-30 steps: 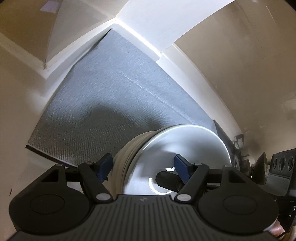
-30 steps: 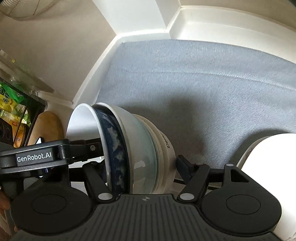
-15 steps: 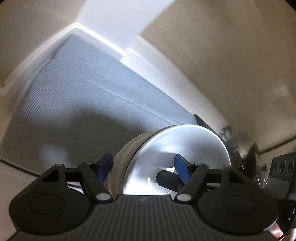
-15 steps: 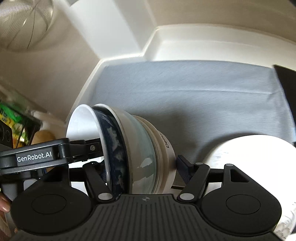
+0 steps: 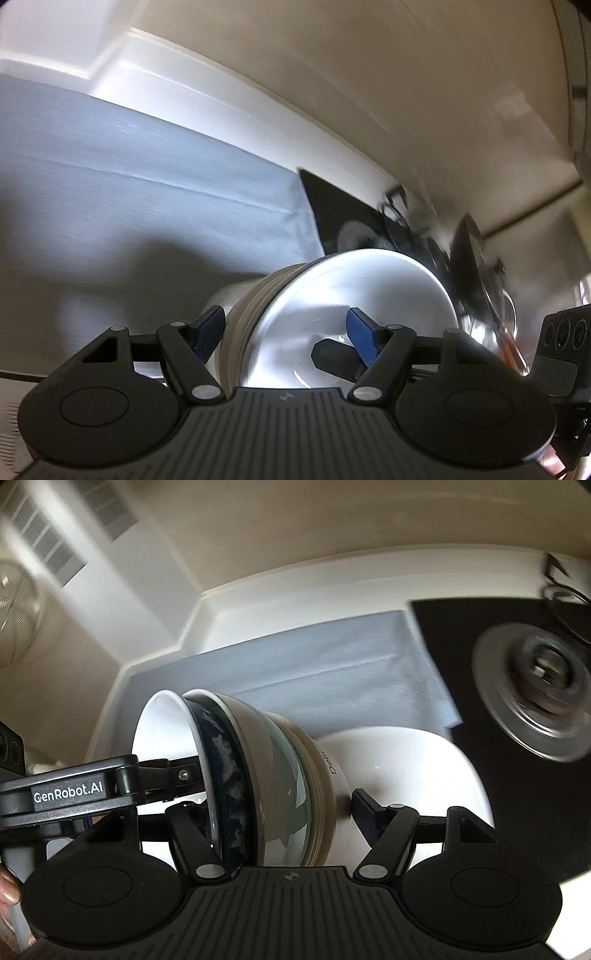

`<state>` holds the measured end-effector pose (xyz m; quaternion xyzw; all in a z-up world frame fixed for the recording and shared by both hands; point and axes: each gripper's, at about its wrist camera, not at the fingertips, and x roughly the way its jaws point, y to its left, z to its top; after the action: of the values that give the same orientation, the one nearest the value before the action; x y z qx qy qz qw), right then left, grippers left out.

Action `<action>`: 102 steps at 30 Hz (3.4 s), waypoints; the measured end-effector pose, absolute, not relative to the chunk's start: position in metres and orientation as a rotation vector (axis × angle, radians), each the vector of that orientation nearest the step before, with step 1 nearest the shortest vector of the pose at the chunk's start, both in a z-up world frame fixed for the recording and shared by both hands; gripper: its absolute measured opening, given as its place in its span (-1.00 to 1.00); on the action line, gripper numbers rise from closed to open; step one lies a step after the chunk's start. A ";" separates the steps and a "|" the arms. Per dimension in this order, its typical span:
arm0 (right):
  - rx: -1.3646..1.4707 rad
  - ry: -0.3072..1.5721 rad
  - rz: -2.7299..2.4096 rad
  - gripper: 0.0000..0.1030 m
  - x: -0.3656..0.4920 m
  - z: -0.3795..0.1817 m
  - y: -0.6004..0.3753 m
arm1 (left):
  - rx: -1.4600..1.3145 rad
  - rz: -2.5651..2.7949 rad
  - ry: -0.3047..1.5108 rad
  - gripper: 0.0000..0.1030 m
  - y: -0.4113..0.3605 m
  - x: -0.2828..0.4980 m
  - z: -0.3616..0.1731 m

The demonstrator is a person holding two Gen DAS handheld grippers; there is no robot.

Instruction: Organize plates and bowls

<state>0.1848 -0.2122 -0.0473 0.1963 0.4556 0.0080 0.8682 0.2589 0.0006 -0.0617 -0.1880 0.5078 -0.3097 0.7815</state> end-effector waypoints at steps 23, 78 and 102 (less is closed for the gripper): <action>0.626 1.071 0.031 0.37 0.167 -0.114 -0.281 | -0.269 -0.578 1.255 0.48 -0.061 0.257 -0.095; 0.122 0.606 0.157 1.00 0.069 -0.029 -0.123 | 0.095 -0.153 0.536 1.00 0.139 0.064 -0.036; 0.047 0.822 0.370 1.00 0.178 -0.063 0.000 | 0.037 0.071 0.379 1.00 0.323 0.101 -0.112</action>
<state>0.1776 -0.0004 -0.0627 0.0226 0.3973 0.1786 0.8998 0.1008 0.3227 -0.1124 0.0185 0.1886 0.0354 0.9813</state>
